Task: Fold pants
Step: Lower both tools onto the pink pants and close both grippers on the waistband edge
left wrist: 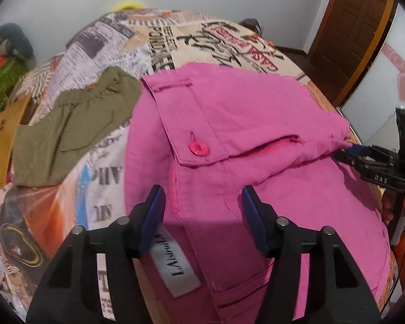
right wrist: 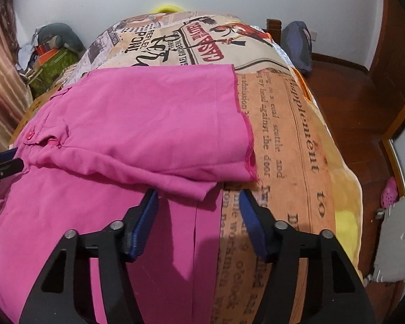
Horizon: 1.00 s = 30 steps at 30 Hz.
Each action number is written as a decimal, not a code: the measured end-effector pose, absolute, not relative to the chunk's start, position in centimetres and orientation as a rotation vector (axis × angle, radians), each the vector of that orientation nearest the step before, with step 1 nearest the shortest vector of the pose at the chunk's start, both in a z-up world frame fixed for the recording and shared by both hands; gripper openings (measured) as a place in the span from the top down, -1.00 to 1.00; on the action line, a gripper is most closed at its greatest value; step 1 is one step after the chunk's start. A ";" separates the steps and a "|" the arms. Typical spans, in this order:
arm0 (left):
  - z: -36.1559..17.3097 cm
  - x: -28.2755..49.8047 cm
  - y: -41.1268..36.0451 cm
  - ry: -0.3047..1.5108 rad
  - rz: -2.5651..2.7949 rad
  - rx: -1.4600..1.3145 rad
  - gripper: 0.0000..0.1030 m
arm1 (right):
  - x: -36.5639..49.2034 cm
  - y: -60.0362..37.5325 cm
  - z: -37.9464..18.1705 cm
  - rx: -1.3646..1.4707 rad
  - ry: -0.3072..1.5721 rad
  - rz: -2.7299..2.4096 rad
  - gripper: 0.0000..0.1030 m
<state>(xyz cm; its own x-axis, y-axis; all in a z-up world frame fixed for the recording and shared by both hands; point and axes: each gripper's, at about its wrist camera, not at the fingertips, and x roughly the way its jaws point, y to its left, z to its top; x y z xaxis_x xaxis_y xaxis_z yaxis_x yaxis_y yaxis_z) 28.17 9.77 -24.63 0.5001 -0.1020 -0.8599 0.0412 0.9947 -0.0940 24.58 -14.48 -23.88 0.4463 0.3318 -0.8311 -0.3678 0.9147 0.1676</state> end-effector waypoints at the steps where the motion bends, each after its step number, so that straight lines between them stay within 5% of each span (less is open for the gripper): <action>1: -24.8 28.2 9.7 1.051 -0.093 -0.064 0.11 | 24.7 -14.3 -23.9 -0.045 1.023 0.436 0.20; 7: -24.8 27.8 9.4 1.054 -0.126 -0.069 0.27 | 24.1 -14.9 -23.0 -0.003 1.036 0.458 0.23; 30: -23.6 26.1 10.2 1.057 -0.162 -0.098 0.36 | 23.8 -12.7 -22.9 -0.104 1.066 0.476 0.31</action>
<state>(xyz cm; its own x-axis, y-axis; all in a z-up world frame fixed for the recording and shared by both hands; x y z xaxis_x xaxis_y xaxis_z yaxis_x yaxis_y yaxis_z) 26.12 10.19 -23.64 0.4809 -0.1795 -0.8582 0.0854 0.9838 -0.1579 23.78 -12.73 -22.90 0.3928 0.3251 -0.8603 -0.4240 0.8941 0.1443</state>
